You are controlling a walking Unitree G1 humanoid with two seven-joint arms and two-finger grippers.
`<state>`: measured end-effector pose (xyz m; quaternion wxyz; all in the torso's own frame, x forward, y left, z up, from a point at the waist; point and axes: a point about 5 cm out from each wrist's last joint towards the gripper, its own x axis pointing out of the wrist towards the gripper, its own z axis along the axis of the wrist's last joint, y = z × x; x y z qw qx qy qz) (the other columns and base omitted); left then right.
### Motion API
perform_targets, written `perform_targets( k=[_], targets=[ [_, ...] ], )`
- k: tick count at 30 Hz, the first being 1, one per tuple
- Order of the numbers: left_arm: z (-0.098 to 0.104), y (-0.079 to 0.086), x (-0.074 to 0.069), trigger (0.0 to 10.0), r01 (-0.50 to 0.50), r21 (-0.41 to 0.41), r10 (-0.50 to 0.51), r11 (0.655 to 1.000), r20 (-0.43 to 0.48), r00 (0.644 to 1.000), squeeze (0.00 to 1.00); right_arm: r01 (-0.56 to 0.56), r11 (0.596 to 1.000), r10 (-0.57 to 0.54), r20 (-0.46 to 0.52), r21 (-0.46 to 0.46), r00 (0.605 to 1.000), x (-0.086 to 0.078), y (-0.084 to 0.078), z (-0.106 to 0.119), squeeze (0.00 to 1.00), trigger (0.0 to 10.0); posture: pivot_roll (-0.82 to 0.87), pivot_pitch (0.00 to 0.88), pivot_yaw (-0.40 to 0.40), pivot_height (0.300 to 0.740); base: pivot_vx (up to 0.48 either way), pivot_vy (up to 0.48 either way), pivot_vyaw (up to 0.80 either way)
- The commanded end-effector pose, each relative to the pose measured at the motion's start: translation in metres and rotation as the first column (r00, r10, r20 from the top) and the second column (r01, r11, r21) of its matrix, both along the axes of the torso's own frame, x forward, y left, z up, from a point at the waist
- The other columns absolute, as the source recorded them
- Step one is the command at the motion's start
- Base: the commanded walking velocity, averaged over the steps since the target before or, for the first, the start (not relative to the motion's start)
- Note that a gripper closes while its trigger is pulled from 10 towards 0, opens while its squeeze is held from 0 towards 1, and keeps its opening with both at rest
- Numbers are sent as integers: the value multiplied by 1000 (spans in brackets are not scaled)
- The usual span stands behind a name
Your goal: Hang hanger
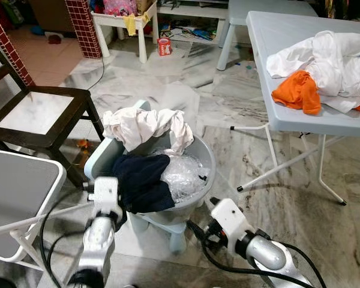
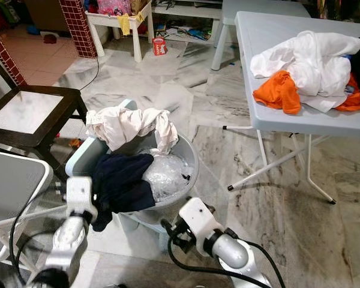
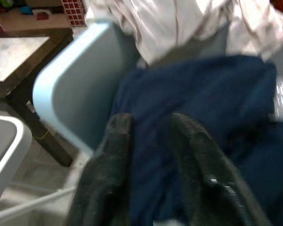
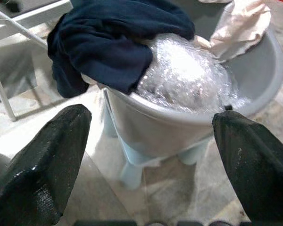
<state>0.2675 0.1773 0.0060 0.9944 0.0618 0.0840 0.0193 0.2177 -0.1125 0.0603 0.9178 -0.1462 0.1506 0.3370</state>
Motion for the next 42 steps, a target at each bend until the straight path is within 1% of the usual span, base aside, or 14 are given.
perform_targets(
  k=[1, 3, 6, 11, 13, 16, 22, 27, 35, 36, 37, 38, 39, 42],
  targets=[
    [-5, 1, -7, 10000, -1, 27, 1, 1000, -12, 1000, 1000, -1, 1000, 1, 13, 0, 1000, -1, -2, 5, 0, 10000, -210, 129, -18, 740, 0, 0, 0],
    [-19, 2, -23, 10000, -17, 8, 17, 1000, -76, 997, 1000, 0, 1000, 0, 11, -1, 1000, -4, -4, 5, 0, 10000, -215, 143, -26, 740, 0, 0, 0],
    [-22, 2, -27, 10000, -14, 16, 16, 1000, -89, 996, 1000, 1, 1000, -1, 10, -4, 1000, -5, -4, 5, 0, 10000, -218, 147, -26, 740, 0, 0, 0],
    [-17, -1, -23, 10000, 22, 28, -21, 999, -57, 998, 1000, 6, 1000, -6, 9, -7, 1000, -6, -5, 5, 0, 10000, -214, 144, -19, 740, 0, 0, 0],
    [-6, -5, -19, 10000, 39, 42, -39, 998, 5, 999, 1000, 15, 1000, -15, 11, -7, 1000, -5, -5, 4, 0, 10000, -206, 136, -13, 740, 0, 0, 0],
    [-1, -8, -21, 10000, 25, 17, -26, 1000, 40, 999, 1000, 19, 1000, -19, 18, 10, 1000, -3, -3, 5, 0, 10000, -190, 130, -9, 740, 0, 0, 0],
    [-4, -11, -30, 10000, -7, 28, 7, 1000, 6, 1000, 1000, 11, 996, -15, 52, 89, 999, 4, 10, 13, 0, 10000, -153, 134, -15, 740, 0, 0, 0],
    [-1, -14, -38, 10000, 38, 19, -38, 999, 13, 999, 1000, 42, 989, -49, 47, 141, 998, 12, 14, 13, 0, 10000, -116, 124, -10, 740, 0, 0, 0],
    [-1, -11, -44, 10000, 56, 34, -56, 998, -16, 998, 1000, 50, 986, -60, 59, 161, 996, 21, 20, 12, 0, 10000, -89, 105, 11, 740, 0, 0, 90],
    [-1, -11, -44, 10000, 63, 38, -62, 997, -23, 998, 863, 54, 984, -65, 61, 170, 996, 22, 22, 12, 0, 10000, -86, 103, 15, 740, 0, 0, 712],
    [-1, -10, -44, 10000, 63, 39, -62, 997, -26, 998, 863, 55, 984, -66, 61, 172, 996, 22, 22, 12, 0, 10000, -86, 103, 15, 740, 0, 0, 712],
    [-2, -10, -44, 10000, 59, 40, -58, 997, -33, 998, 502, 55, 983, -66, 62, 173, 996, 22, 23, 12, 0, 10000, -85, 101, 17, 740, 0, 0, 644],
    [-3, -7, -44, 10000, 38, 55, -36, 998, -48, 998, 0, 52, 983, -64, 63, 176, 996, 22, 23, 12, 0, 10000, -86, 101, 19, 740, 0, 0, 650],
    [-6, -4, -43, 10000, 27, 53, -23, 998, -71, 997, 0, 52, 982, -65, 65, 180, 996, 23, 24, 12, 0, 10000, -89, 103, 21, 740, 0, 0, 712]
  ],
)
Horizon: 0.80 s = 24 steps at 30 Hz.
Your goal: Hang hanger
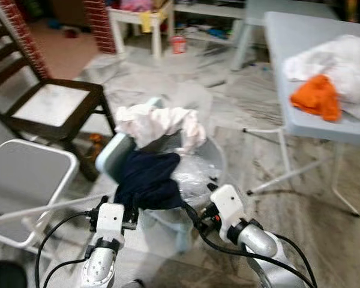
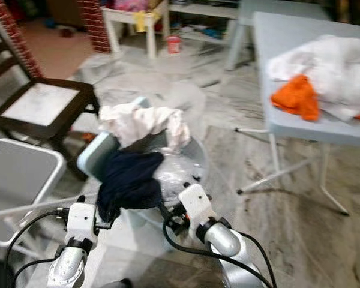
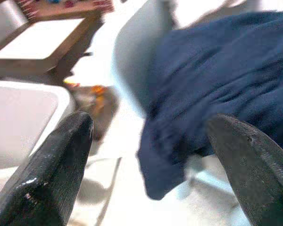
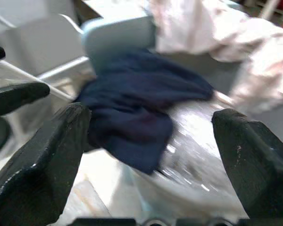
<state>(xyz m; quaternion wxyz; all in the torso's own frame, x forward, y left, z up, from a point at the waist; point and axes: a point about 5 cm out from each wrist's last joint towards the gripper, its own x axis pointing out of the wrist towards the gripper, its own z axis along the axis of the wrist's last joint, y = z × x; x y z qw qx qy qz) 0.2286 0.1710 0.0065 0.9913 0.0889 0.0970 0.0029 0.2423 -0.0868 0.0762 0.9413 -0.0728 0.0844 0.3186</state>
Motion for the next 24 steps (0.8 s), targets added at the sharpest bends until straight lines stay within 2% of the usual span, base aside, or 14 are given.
perform_targets(
  k=[1, 8, 15, 20, 24],
  targets=[
    [-7, 3, -4, 10000, -13, 3, 13, 1000, -44, 999, 0, 5, 1000, -5, -14, -1, 1000, -2, -2, -4, 0, 10000, -89, 103, 21, 740, 0, 0, 756],
    [-10, 7, 4, 10000, -4, 10, 5, 1000, -84, 996, 0, 20, 1000, -20, -9, 2, 1000, -2, -5, -4, 0, 10000, -105, 110, 16, 740, 0, 0, 65],
    [-6, 4, 22, 10000, 6, 4, -5, 1000, -78, 997, 0, 21, 1000, -21, -7, 4, 1000, -3, -8, -1, 0, 10000, -123, 117, -3, 740, 0, 0, 0],
    [-3, -3, 29, 10000, 31, -9, -32, 999, -64, 997, 0, 33, 999, -33, -1, -8, 999, -3, -13, 0, 0, 10000, -132, 118, -6, 740, 0, 0, -800],
    [-4, -10, 31, 10000, 65, -35, -67, 997, -60, 996, 0, 36, 999, -36, 5, -12, 999, -4, -15, 1, 0, 10000, -143, 127, -11, 740, 0, 0, -122]
  ],
)
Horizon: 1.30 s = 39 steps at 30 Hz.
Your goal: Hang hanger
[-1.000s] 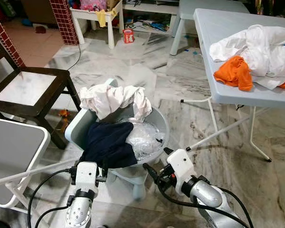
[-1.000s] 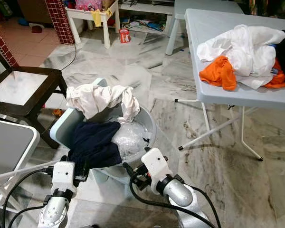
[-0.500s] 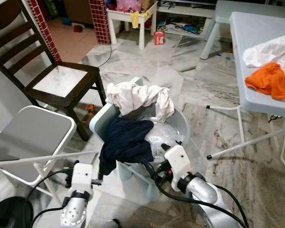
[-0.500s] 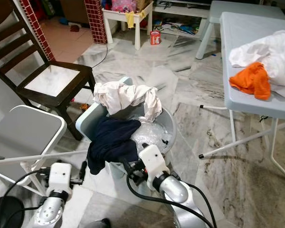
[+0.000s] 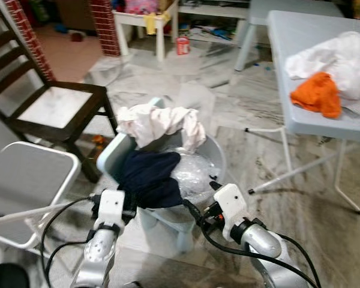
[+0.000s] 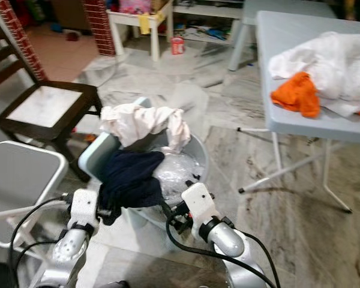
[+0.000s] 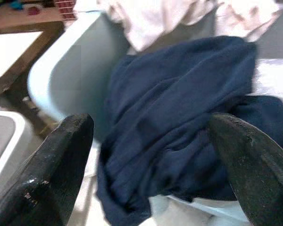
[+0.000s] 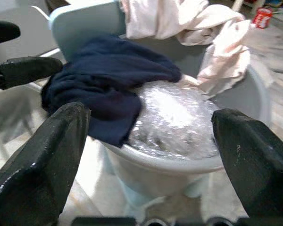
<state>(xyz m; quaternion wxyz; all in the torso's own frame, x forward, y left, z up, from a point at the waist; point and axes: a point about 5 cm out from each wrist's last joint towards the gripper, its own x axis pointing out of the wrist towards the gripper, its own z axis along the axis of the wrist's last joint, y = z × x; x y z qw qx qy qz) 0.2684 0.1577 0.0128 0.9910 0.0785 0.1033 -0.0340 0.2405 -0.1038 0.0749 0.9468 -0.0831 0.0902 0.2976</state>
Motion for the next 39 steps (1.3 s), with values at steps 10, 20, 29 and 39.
perform_targets(
  k=[10, 20, 29, 39],
  targets=[
    [-8, 0, 10, 10000, 0, -54, -3, 999, -63, 998, 0, 2, 999, -3, -16, -39, 1000, -22, -16, 9, 0, 10000, -255, 202, -58, 740, 0, 0, 0],
    [8, -7, 35, 10000, 23, -86, -26, 996, -37, 999, 0, 35, 997, -38, -39, -74, 999, -39, -27, 16, 0, 10000, -313, 237, -48, 740, 0, 0, 0],
    [2, -16, 36, 10000, 68, -134, -84, 989, -118, 989, 0, 46, 996, -50, -54, -71, 997, -45, -24, 19, 0, 10000, -324, 263, -38, 740, 0, 0, 0],
    [-3, -8, 39, 10000, 15, -146, -50, 989, -240, 970, 0, 66, 995, -73, -79, -80, 994, -52, -25, 19, 0, 10000, -343, 280, -28, 740, 0, 0, 0]
  ],
)
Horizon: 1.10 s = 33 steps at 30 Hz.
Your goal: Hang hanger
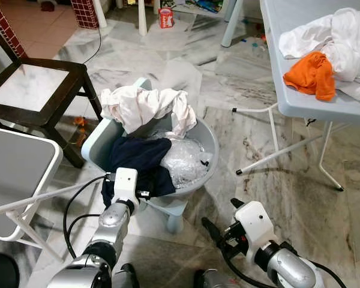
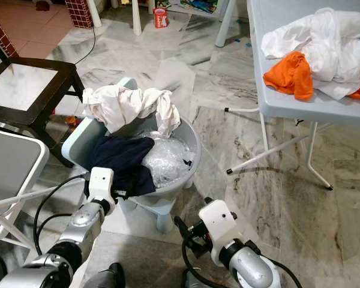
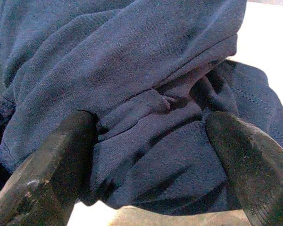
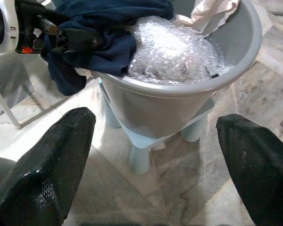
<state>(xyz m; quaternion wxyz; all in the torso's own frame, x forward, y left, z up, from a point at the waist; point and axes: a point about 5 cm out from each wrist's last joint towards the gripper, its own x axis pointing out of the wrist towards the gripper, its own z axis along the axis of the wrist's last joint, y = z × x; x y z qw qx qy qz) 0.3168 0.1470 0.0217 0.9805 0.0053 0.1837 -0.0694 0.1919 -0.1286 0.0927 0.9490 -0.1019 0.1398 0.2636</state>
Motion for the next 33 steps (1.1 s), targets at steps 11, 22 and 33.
perform_targets(
  k=[11, 22, 33],
  targets=[
    [-12, 2, -8, 0, 19, -2, -19, 1000, -86, 996, 0, 4, 1000, -4, -13, -9, 1000, -4, 1, 1, 0, 10000, -347, 279, -26, 740, 0, 0, 0],
    [-8, 4, -5, 0, 22, -4, -23, 1000, -65, 998, 0, 2, 1000, -2, -13, -8, 1000, -1, 3, 0, 0, 10000, -338, 271, -24, 740, 0, 0, 0],
    [-4, 7, -2, 0, 13, 29, -12, 999, -36, 999, 0, 7, 1000, -7, -11, -7, 1000, 1, 3, 0, 0, 10000, -339, 268, -22, 740, 0, 0, 0]
  ],
)
